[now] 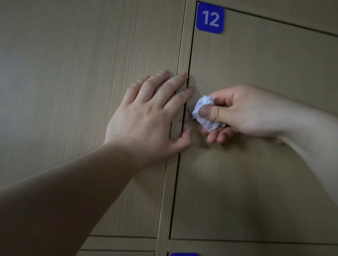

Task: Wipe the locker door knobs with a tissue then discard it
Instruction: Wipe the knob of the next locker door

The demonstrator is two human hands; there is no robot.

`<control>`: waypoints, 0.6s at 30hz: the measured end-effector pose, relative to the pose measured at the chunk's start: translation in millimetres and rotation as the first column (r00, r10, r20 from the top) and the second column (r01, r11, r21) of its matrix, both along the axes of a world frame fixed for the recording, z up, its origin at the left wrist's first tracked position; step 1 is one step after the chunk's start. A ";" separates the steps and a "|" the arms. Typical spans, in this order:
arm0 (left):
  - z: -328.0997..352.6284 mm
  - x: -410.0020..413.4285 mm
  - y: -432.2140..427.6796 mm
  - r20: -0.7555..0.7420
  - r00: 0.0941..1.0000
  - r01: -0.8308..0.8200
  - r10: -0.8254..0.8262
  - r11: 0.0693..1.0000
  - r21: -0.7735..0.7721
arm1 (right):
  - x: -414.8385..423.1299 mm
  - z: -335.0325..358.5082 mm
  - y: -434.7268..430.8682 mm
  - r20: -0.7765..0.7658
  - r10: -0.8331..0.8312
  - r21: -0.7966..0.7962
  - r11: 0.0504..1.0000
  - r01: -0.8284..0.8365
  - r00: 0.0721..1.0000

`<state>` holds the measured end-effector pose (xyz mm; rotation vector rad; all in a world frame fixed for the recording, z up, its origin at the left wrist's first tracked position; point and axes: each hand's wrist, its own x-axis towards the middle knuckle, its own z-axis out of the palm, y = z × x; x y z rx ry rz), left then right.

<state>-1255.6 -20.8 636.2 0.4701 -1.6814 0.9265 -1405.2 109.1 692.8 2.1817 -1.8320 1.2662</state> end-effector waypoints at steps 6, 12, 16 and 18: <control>-0.3 -0.7 0.5 -0.011 1.000 -0.001 0.001 1.000 -0.002 | 20.0 27.0 0.4 -0.481 -0.213 0.045 0.963 0.266 0.850; 0.1 -0.5 0.3 -0.014 1.000 0.005 -0.005 1.000 -0.008 | 14.5 22.1 -1.2 -0.342 -0.132 0.071 0.984 0.166 0.931; 0.5 -0.3 -0.6 -0.013 1.000 0.003 -0.003 1.000 -0.015 | 5.8 -4.6 -6.3 -0.042 -0.054 -0.056 0.997 0.052 0.998; 0.2 -0.5 -1.0 -0.007 1.000 0.005 -0.005 1.000 -0.016 | 3.2 -22.6 -11.4 0.137 0.019 -0.187 0.982 0.007 0.990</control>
